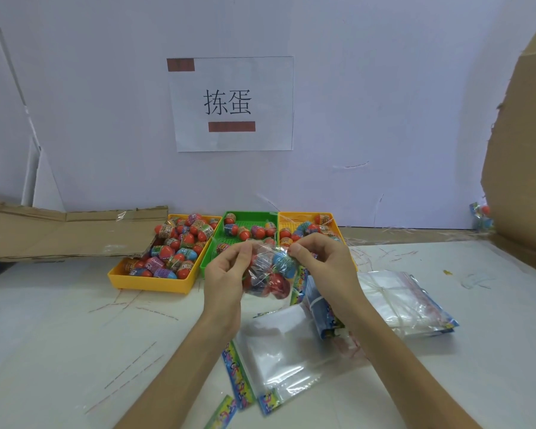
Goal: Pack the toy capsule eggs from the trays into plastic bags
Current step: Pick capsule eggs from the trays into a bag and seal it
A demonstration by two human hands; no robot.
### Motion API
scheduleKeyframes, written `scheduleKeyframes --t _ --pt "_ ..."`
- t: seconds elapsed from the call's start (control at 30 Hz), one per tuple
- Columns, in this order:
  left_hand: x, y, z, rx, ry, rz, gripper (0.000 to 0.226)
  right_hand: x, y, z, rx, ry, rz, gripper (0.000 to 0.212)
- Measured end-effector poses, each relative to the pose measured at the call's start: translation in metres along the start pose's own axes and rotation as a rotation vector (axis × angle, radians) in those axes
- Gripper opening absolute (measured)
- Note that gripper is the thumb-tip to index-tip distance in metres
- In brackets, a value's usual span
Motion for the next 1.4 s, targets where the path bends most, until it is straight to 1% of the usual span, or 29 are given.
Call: scheduleKeyframes --t 0.1,0.23,0.3,0.4,0.43,0.5,0.6,0.7,0.8,0.87,1.0,1.13,1.27,1.33,1.4 --pt "0.000 0.001 0.000 0.012 -0.011 0.010 0.022 0.000 -0.001 -0.001 -0.029 0.017 0.000 0.019" --pt "0.000 0.004 -0.003 0.042 -0.004 0.033 0.022 -0.003 -0.007 -0.005 -0.110 0.070 -0.041 0.020" --pt "-0.001 0.005 -0.001 0.074 -0.026 0.052 0.029 -0.005 -0.008 -0.011 -0.100 0.099 -0.038 0.020" --pt "-0.003 0.005 0.005 0.143 -0.079 0.057 0.037 -0.007 -0.013 -0.018 -0.022 0.124 -0.088 0.009" --pt "-0.004 0.005 0.007 0.167 -0.098 0.057 0.037 -0.008 -0.017 -0.019 -0.016 0.118 -0.113 0.006" --pt "-0.005 0.003 0.007 0.207 -0.123 0.050 0.031 -0.011 -0.021 -0.017 -0.031 0.106 -0.132 0.007" --pt "-0.007 -0.003 0.007 0.230 -0.128 0.007 0.027 -0.011 -0.020 -0.015 -0.058 0.108 -0.095 0.006" --pt "-0.010 -0.008 0.006 0.199 -0.093 -0.029 0.026 -0.009 -0.015 -0.013 -0.076 0.097 -0.069 0.007" --pt "-0.010 -0.007 -0.001 0.136 -0.008 -0.037 0.020 -0.009 -0.017 -0.013 -0.073 0.095 -0.075 0.008" --pt "-0.010 -0.010 -0.005 0.074 0.046 -0.072 0.020 -0.009 -0.017 -0.013 -0.068 0.096 -0.075 0.009" --pt "-0.013 -0.020 -0.008 -0.048 0.108 -0.165 0.035 -0.009 -0.014 -0.013 -0.071 0.086 -0.054 0.010" --pt "-0.014 -0.023 -0.010 -0.073 0.137 -0.206 0.039 -0.008 -0.012 -0.013 -0.081 0.075 -0.047 0.009" --pt "-0.014 -0.025 -0.012 -0.104 0.151 -0.228 0.036 -0.009 -0.013 -0.016 -0.064 0.084 -0.040 0.010" --pt "-0.015 -0.026 -0.012 -0.090 0.149 -0.237 0.036 -0.009 -0.012 -0.014 -0.042 0.067 -0.033 0.014" --pt "-0.015 -0.027 -0.011 -0.090 0.140 -0.252 0.035 -0.008 -0.012 -0.011 -0.029 0.038 -0.039 0.012"
Point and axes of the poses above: each hand's wrist, its own x-axis towards the middle knuckle, its own y-axis out of the back of the hand, z = x × y, the point moved 10 cm from there along x, towards the middle knuckle, and after that the axes turned 10 degrees about x, right-handed, at the moved point
